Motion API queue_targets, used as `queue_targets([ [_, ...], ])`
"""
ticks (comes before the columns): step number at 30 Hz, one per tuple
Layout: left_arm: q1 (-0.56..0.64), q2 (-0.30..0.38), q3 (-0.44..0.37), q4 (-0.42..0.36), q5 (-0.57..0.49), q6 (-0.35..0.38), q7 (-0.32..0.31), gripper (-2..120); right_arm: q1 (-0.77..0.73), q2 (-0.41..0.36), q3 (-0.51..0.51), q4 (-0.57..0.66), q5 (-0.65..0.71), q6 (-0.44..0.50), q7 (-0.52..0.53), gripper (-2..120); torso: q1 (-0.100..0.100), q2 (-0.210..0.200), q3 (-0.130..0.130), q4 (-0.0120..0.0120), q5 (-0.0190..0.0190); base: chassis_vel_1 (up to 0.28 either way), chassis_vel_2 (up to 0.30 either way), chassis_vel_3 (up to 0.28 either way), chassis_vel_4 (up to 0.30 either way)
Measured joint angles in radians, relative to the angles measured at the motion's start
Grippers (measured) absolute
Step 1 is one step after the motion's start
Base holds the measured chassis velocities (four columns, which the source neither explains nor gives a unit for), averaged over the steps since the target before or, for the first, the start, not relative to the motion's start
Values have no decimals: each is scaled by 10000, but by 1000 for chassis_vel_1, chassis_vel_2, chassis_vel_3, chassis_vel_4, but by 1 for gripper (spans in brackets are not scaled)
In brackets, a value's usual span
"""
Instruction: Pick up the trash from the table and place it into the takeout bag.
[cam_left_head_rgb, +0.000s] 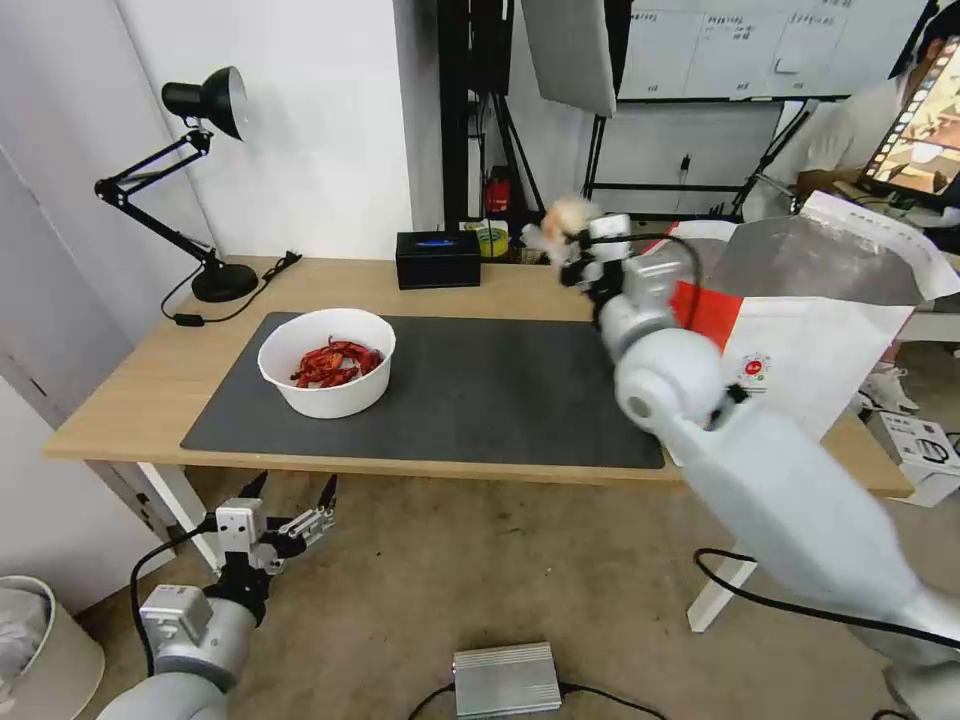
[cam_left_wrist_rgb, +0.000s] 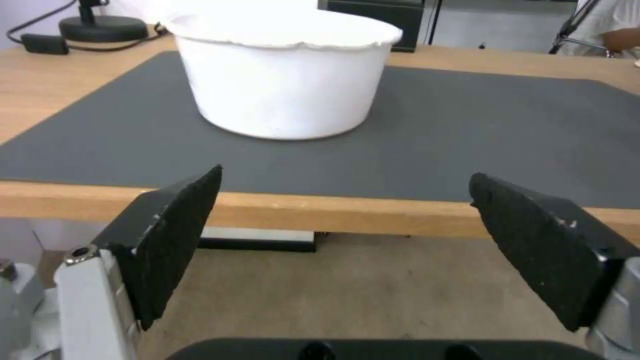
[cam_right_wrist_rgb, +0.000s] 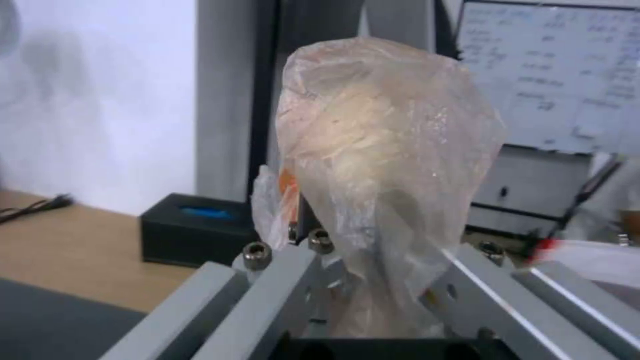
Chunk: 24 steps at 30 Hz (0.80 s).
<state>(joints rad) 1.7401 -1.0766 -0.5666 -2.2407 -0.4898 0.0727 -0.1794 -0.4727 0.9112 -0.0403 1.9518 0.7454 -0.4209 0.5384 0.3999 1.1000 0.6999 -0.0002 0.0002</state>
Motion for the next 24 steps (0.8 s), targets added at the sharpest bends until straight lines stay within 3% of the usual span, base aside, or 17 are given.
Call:
queue_targets([
  [11, -54, 44, 107, 4, 37, 20, -3, 100, -968, -1180, 1327, 302, 395, 490, 97, 3, 1, 0, 0, 0, -2, 0, 0, 0, 0],
  [24, 31, -36, 76, -72, 61, 22, -9, 100, -1905, -1375, 2219, 48, 197, 900, 188, 3, 1, -1, 1, 1, -1, 0, 0, 0, 0],
])
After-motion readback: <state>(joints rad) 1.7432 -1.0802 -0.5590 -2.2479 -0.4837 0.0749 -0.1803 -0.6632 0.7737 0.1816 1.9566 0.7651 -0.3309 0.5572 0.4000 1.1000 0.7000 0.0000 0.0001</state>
